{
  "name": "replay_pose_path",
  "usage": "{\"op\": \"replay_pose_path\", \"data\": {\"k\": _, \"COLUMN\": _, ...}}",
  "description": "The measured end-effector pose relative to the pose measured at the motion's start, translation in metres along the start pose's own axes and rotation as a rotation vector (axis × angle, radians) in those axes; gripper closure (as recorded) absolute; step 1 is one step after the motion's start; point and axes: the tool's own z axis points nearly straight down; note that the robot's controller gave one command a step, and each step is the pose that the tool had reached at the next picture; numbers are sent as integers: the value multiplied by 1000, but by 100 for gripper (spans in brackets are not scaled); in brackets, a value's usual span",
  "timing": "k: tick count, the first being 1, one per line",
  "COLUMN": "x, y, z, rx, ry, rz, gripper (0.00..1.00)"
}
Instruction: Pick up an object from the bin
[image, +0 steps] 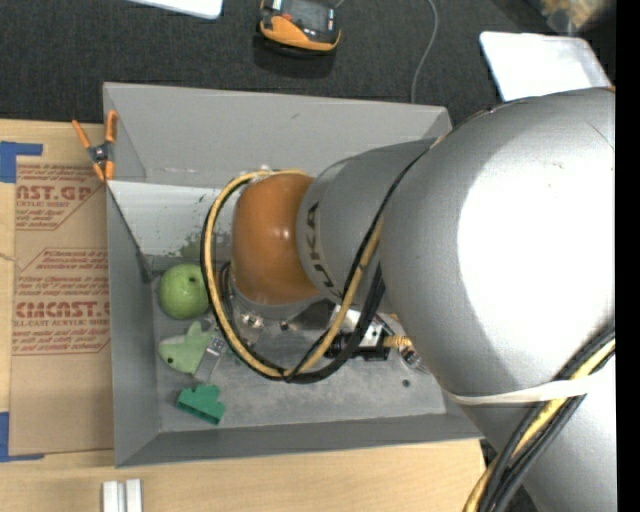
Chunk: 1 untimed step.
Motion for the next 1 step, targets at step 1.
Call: {"op": "replay_pose_path", "data": {"k": 1, "x": 4, "y": 10, "z": -3, "rx": 6, "ry": 6, "rz": 18, "gripper": 0}}
